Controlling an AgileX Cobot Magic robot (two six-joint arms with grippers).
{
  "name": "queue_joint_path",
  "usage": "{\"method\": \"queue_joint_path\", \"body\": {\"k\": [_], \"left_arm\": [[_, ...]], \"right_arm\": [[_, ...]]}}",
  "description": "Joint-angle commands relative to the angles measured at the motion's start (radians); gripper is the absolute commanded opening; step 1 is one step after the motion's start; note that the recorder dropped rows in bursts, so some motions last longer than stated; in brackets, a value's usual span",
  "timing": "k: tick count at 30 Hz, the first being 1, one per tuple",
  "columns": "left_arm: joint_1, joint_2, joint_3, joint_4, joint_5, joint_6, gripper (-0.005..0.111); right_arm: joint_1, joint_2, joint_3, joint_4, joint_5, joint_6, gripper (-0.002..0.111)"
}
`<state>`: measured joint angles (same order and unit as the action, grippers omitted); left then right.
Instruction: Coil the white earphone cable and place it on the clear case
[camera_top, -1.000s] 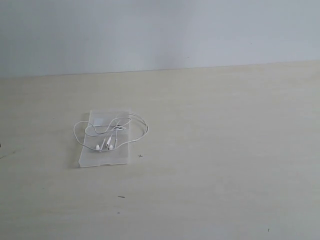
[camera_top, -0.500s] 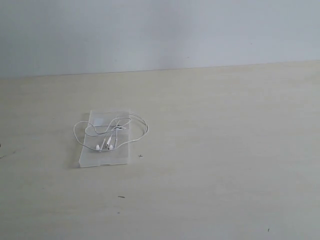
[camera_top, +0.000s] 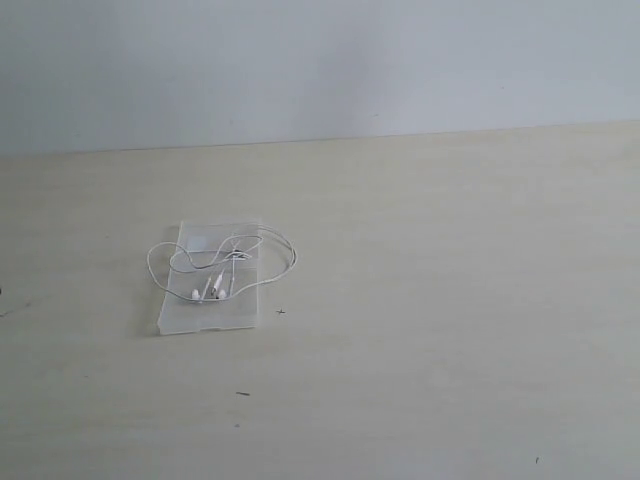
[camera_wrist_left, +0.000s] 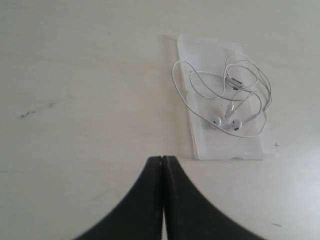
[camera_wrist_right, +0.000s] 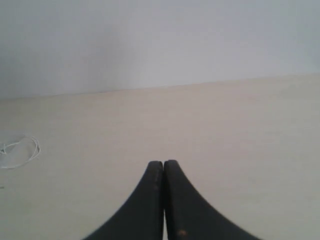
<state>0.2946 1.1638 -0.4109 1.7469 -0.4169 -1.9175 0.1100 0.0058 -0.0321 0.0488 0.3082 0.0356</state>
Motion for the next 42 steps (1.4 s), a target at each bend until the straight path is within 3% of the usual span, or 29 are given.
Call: {"method": "queue_joint_path", "body": {"k": [1,42], "left_arm": [[0.001,-0.007,0.008,-0.003,0.012,0.002,0.0],[0.001,-0.014,0.008,-0.003,0.012,0.005,0.0]], "right_arm": [[-0.004,-0.006,0.032,-0.015,-0.044,0.02,0.0],[-0.004,-0.006,0.032,-0.017,-0.043,-0.008,0.0]]}}
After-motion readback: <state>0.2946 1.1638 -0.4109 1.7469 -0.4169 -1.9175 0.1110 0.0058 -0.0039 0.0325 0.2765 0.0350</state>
